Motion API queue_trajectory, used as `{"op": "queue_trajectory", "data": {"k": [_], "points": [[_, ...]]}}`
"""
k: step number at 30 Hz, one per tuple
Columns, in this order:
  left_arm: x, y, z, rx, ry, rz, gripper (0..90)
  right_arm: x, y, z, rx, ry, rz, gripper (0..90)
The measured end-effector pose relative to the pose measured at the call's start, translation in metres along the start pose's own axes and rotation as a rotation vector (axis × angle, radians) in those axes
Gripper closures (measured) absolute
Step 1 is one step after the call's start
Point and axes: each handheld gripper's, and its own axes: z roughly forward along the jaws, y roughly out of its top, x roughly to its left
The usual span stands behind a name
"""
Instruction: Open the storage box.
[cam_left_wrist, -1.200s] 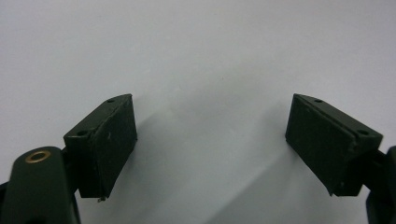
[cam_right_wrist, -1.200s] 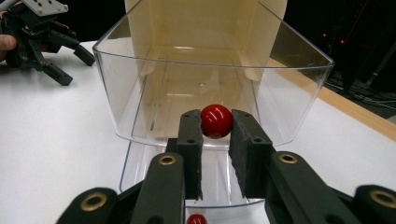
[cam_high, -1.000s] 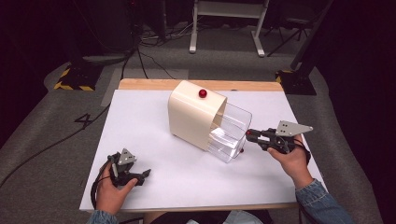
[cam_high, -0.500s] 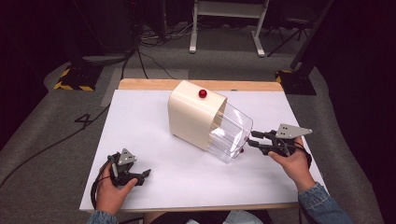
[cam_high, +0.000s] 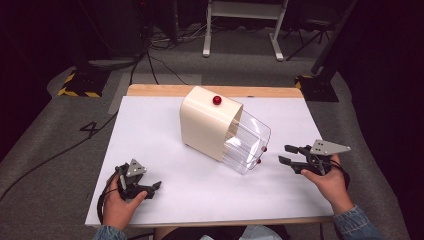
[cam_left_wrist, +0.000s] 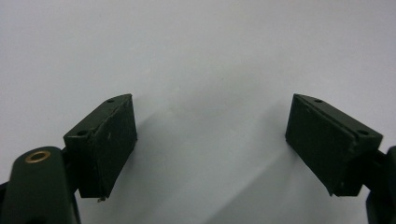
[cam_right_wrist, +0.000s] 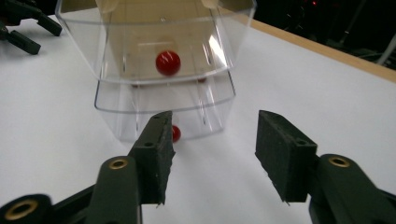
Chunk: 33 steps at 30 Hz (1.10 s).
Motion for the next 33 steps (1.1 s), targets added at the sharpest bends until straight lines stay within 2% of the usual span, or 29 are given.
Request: {"op": "queue_trajectory", "data": {"k": [9,15,17,21,23,25,28,32,33], "points": [[0.000,0.000,0.000,0.001,-0.001,0.001,16.5,-0.005,-0.029,-0.026,0.077,-0.056,0.054,41.3],[0.000,0.000,0.000,0.001,0.000,0.001,16.5,-0.009,-0.043,-0.034,0.127,-0.082,0.078,38.3],[0.000,0.000,0.000,0.001,0.000,0.000,16.5,-0.011,-0.050,-0.037,0.171,-0.094,0.087,37.4],[0.000,0.000,0.000,0.001,-0.001,0.000,16.5,-0.014,-0.059,-0.040,0.204,-0.113,0.105,33.7],[0.000,0.000,0.000,0.001,-0.001,0.000,16.5,-0.015,-0.061,-0.041,0.218,-0.119,0.103,33.1],[0.000,0.000,0.000,0.001,-0.001,0.000,16.5,-0.017,-0.067,-0.042,0.260,-0.115,0.088,31.7],[0.000,0.000,0.000,0.001,-0.002,0.000,16.5,-0.017,-0.072,-0.043,0.268,-0.117,0.087,31.3],[0.000,0.000,0.000,0.002,-0.002,-0.001,16.5,-0.017,-0.077,-0.039,0.294,-0.119,0.081,21.5],[0.000,0.000,0.000,0.002,-0.003,-0.001,16.5,-0.017,-0.077,-0.039,0.297,-0.132,0.079,17.3]]}}
